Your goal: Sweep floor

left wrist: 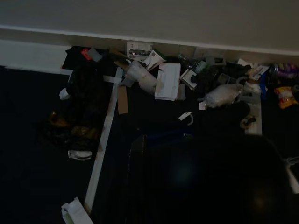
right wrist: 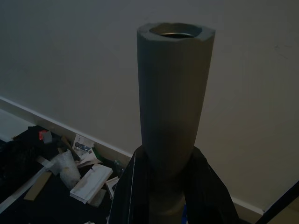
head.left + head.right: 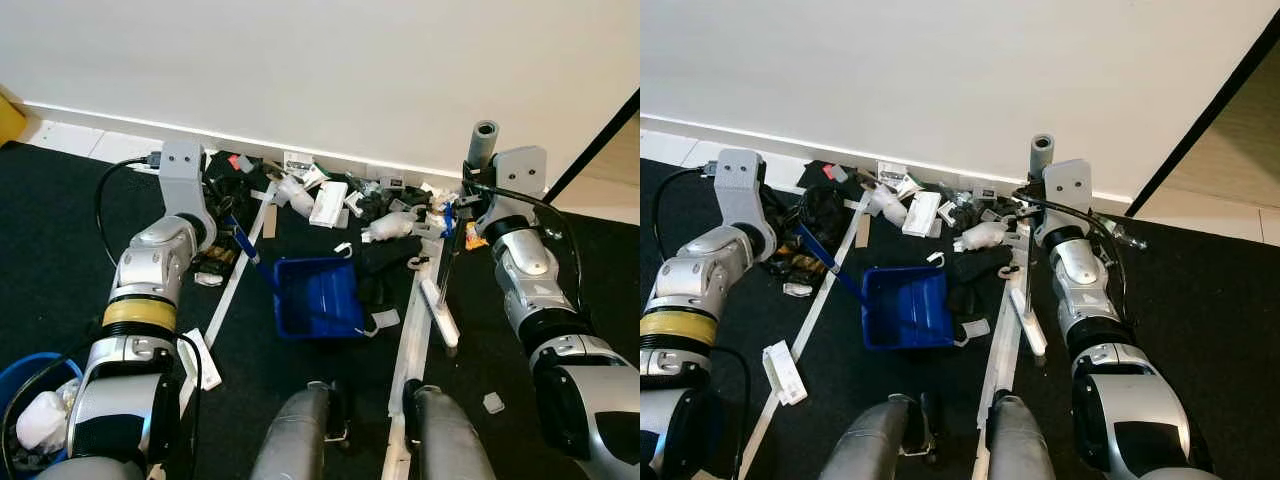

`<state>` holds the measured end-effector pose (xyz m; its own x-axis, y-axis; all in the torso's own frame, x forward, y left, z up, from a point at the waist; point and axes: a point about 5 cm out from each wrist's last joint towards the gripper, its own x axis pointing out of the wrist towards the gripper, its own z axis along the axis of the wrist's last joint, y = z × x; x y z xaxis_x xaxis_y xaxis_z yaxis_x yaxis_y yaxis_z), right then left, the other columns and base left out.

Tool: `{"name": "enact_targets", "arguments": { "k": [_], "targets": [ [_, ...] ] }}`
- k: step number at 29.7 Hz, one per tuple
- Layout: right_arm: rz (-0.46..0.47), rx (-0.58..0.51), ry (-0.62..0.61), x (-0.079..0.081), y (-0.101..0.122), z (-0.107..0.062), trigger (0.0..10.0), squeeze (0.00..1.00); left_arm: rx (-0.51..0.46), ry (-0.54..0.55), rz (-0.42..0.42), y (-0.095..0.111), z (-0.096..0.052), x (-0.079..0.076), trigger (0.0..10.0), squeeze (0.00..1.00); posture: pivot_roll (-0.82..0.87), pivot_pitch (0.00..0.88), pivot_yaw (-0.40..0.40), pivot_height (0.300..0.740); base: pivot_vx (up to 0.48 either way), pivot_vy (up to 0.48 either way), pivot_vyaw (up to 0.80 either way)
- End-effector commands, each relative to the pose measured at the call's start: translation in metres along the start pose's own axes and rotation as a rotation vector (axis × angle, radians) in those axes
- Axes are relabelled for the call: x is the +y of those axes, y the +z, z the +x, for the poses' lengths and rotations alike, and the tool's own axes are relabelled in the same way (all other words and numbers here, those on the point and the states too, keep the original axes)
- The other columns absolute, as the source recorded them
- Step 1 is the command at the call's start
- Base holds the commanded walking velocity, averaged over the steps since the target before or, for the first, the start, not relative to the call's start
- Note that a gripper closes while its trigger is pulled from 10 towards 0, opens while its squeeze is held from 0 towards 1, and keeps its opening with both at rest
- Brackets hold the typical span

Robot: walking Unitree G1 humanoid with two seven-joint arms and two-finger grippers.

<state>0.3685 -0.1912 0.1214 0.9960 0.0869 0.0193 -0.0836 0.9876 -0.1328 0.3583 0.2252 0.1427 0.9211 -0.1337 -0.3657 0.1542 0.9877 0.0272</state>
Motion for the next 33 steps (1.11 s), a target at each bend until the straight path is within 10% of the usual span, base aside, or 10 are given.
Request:
{"name": "enact_targets", "arguments": {
  "k": [1, 21, 33],
  "targets": [
    [-0.003, -0.013, 0.009, 0.002, -0.001, -0.001, 10.0, 0.0, 0.003, 0.004, 0.015, -0.006, -0.001, 0.001, 10.0, 0.0, -0.05, 0.228, 0.081, 0.74, 0.0, 0.0, 0.0],
    [0.001, -0.008, 0.016, 0.005, -0.001, 0.0, 10.0, 0.0, 0.09, 0.008, 0.031, -0.033, 0.002, -0.004, 10.0, 0.0, -0.04, 0.235, 0.076, 0.74, 0.0, 0.0, 0.0],
    [0.122, 0.059, 0.019, 0.018, -0.005, 0.005, 10.0, 0.0, 0.125, -0.049, 0.01, -0.046, 0.011, -0.033, 10.0, 0.0, -0.03, 0.254, 0.077, 0.74, 0.0, 0.0, 0.0]
  ]
}}
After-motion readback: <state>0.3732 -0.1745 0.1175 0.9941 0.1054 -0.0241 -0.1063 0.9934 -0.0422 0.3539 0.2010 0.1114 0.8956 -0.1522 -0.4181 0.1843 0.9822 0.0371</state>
